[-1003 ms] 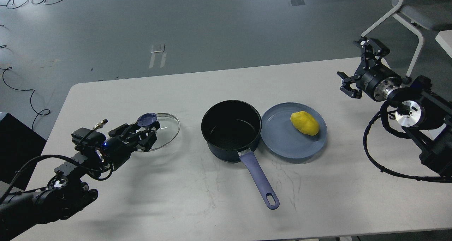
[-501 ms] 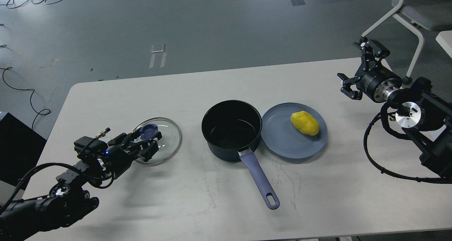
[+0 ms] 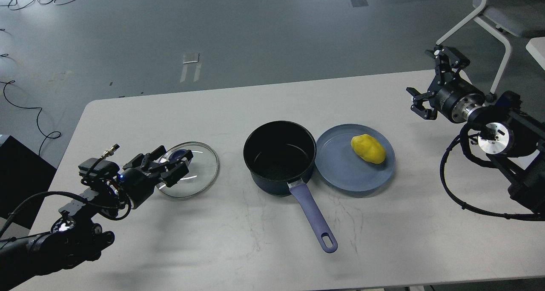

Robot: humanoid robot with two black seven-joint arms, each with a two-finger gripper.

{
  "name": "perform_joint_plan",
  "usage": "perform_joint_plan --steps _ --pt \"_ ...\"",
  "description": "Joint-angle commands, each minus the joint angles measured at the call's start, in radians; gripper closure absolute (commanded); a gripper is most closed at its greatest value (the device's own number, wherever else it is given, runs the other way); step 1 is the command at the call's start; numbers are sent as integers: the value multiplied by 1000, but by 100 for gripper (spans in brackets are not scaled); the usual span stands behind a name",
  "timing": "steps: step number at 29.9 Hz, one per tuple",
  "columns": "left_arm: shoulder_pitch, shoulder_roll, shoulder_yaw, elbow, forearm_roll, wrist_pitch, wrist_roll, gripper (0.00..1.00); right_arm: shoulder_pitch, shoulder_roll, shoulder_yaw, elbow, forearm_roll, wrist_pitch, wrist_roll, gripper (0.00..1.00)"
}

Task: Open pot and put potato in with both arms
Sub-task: 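Set the lid on the table, release it, and raise the left arm, then reach the right gripper to the yellow potato on the plate and grasp it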

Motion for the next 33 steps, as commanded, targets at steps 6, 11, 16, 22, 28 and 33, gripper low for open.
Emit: perform_joint_plan --steps 6,11,16,22,28,33 --pt "-198 -21 -18 -60 -346 0 0 2 84 -53 -193 5 -104 2 203 0" --pt "-273 -81 -61 -57 -570 0 0 2 124 -58 -262 20 -241 2 249 0" --pt "-292 -109 -165 -57 -685 -252 0 2 144 -78 -387 74 -494 2 330 0" --pt "-284 -153 -428 -53 -903 -585 301 2 187 -112 -544 97 -818 -13 417 0" --pt "-278 -196 -455 -57 -954 -602 495 2 255 -159 -700 77 -1084 -56 417 0" --pt "-258 -201 -455 -57 -952 -601 495 2 265 -191 -805 76 -1104 -58 417 0"
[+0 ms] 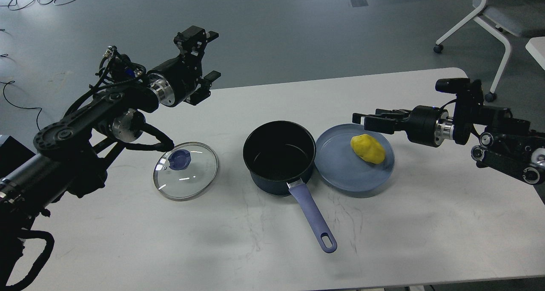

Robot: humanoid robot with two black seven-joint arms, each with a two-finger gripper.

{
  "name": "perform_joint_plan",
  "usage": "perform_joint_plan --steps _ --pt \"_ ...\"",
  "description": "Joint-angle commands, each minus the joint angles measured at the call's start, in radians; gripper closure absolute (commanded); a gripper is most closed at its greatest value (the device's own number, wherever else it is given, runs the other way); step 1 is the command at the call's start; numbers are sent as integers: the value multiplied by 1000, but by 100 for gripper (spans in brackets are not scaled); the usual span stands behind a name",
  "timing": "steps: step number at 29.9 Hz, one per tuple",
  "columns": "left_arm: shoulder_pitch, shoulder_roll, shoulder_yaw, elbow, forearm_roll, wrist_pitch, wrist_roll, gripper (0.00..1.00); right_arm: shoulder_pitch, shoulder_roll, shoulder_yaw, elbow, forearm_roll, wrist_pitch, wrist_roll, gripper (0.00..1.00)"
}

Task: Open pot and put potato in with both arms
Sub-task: 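Reach the right gripper to the yellow potato on the plate and grasp it, then carry the potato with the right gripper into the open saucepan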

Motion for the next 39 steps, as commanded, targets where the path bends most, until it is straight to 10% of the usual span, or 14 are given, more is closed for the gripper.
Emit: perform_joint_plan --steps 1,19,25,39 --pt "15 -1 -1 0 1 1 1 2 4 -12 -82 -2 -18 -1 0 0" --pt "27 13 -27 -1 1 5 -35 2 110 90 -301 -107 -72 -5 0 8" --pt "27 11 -27 -1 9 9 -65 2 116 152 -321 -195 -122 -34 0 57" --pt "43 11 -25 -1 13 16 -83 2 150 270 -307 -236 -104 -136 0 68"
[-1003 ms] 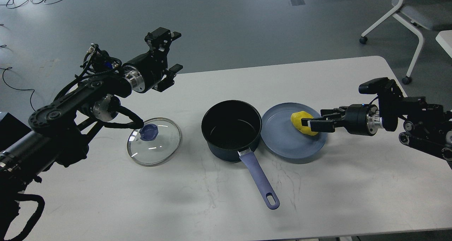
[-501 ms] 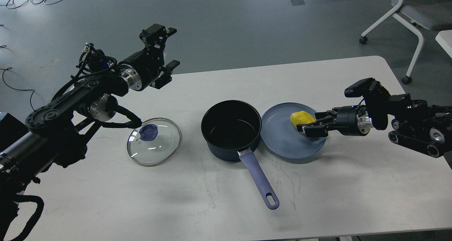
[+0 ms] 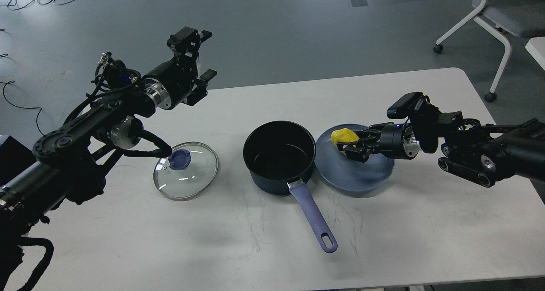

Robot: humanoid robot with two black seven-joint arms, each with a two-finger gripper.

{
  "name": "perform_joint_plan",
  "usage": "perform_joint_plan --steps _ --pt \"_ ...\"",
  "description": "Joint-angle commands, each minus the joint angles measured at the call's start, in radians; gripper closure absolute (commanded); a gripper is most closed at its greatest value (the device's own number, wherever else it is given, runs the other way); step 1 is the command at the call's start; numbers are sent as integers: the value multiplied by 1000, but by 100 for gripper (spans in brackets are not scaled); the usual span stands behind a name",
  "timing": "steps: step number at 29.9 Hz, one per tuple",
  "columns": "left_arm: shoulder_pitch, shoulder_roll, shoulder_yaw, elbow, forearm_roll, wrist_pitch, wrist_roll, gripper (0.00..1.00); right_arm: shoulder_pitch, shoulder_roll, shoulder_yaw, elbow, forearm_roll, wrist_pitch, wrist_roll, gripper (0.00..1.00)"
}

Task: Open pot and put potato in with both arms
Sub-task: 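Carry the potato with the right gripper into the open saucepan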

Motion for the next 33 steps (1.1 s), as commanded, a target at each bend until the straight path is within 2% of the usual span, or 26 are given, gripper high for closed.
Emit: perform_joint_plan --steps 1,6,12,16,19,20,21,22,28,33 --pt "3 2 0 0 0 4 -1 2 32 18 4 17 9 -54 0 68" --pt "3 0 -2 0 0 4 -1 2 111 90 2 35 9 -114 0 68" --pt "3 -4 -2 0 0 5 -1 2 156 150 -2 72 9 -117 0 68" --pt "3 -6 -2 0 0 5 -1 2 150 176 -14 75 9 -117 0 64" --pt "3 -4 -2 0 0 5 -1 2 141 188 -44 77 9 -119 0 40" --pt "3 -3 -2 0 0 5 -1 2 136 188 -42 73 14 -119 0 7" --pt "3 -3 -2 0 0 5 -1 2 136 188 -42 73 14 -119 0 6" --pt "3 -1 -2 0 0 5 1 2 132 187 -45 73 14 -116 0 0" --pt "3 2 -3 0 -14 4 2 2 118 165 -30 80 99 -113 0 0" --pt "4 0 -9 0 -47 4 2 2 121 148 77 115 343 -106 0 0"
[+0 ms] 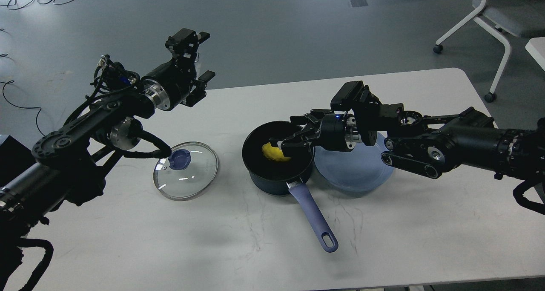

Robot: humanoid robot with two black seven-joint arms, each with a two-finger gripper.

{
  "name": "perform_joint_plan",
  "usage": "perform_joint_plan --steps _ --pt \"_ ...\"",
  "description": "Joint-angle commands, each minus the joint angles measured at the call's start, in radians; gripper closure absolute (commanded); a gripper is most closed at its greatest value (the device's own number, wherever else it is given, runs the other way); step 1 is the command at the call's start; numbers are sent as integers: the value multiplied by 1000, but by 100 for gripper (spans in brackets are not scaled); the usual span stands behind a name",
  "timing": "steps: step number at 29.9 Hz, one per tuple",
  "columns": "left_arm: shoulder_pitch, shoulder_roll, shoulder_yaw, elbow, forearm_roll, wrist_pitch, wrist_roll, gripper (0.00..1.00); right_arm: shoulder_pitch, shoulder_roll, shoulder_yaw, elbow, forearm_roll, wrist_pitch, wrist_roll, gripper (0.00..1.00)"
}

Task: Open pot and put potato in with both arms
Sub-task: 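Carry the potato with the right gripper into the open saucepan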

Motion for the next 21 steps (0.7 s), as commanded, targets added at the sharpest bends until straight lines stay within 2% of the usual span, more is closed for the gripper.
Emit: perform_joint_plan --steps 1,3,7,8,9,11,13,15,16,18,21 --pt "1 -1 -9 1 -38 0 2 2 1 -23 91 22 162 8 0 0" --pt "3 -1 -21 3 -88 0 3 2 -9 -52 191 44 348 40 0 0" --pt "33 -1 -30 8 -158 -6 0 2 -74 -60 443 58 885 245 0 0" --pt "34 -1 -30 8 -158 -6 0 2 -74 -60 444 58 887 245 0 0" --pt "49 -1 -44 8 -159 -6 0 2 -98 -61 500 53 996 274 0 0" --pt "83 -5 -85 6 -159 -11 2 2 -143 -64 583 55 1109 285 -48 0" --pt "132 -9 -151 1 -158 -17 2 2 -187 -69 692 56 1201 310 -131 0" --pt "152 -11 -171 1 -158 -27 2 2 -210 -70 727 56 1221 330 -189 0" --pt "170 -9 -184 1 -158 -52 2 2 -228 -70 755 52 1227 348 -237 0" --pt "199 -8 -204 0 -159 -86 2 2 -242 -70 783 30 1227 363 -259 0" --pt "222 -8 -248 0 -159 -93 5 2 -255 -66 781 21 1227 367 -259 0"
